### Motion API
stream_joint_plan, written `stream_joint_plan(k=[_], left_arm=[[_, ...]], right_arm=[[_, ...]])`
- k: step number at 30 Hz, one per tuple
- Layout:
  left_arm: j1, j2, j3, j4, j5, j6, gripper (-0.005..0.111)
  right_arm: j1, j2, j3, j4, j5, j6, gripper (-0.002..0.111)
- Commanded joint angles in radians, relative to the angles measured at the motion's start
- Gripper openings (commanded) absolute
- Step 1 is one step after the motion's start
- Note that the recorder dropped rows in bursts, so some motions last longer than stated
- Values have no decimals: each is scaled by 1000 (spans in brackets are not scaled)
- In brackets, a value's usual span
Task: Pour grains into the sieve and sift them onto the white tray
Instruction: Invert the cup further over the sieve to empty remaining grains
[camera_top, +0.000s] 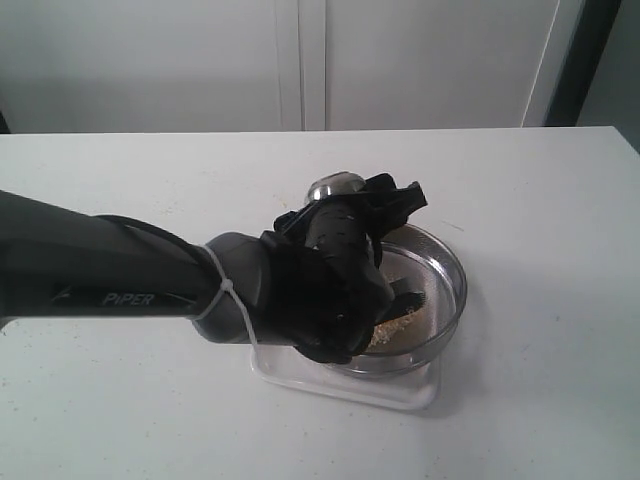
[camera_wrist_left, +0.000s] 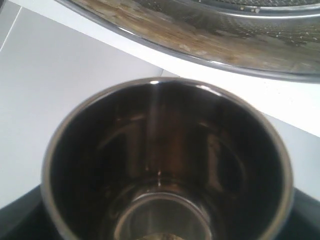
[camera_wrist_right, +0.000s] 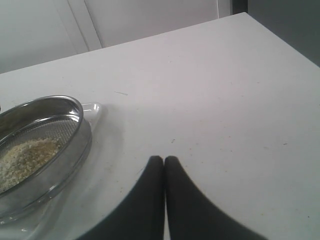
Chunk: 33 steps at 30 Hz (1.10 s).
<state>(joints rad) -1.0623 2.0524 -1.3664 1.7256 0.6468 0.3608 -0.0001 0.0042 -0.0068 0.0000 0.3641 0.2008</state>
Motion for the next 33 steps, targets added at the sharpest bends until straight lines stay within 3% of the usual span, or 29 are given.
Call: stream_joint_plan(k=[1, 12, 18, 33], left_arm=[[-6, -6, -3, 19, 35, 6, 0], [7, -4, -3, 19, 51, 19, 0], [-24, -17, -3, 19, 100, 47, 0], [-26, -17, -3, 19, 110, 35, 0]], right_arm=[[1, -4, 7, 0, -14, 2, 0], [1, -4, 7, 0, -14, 2, 0], [1, -4, 7, 0, -14, 2, 0], [1, -4, 7, 0, -14, 2, 0]])
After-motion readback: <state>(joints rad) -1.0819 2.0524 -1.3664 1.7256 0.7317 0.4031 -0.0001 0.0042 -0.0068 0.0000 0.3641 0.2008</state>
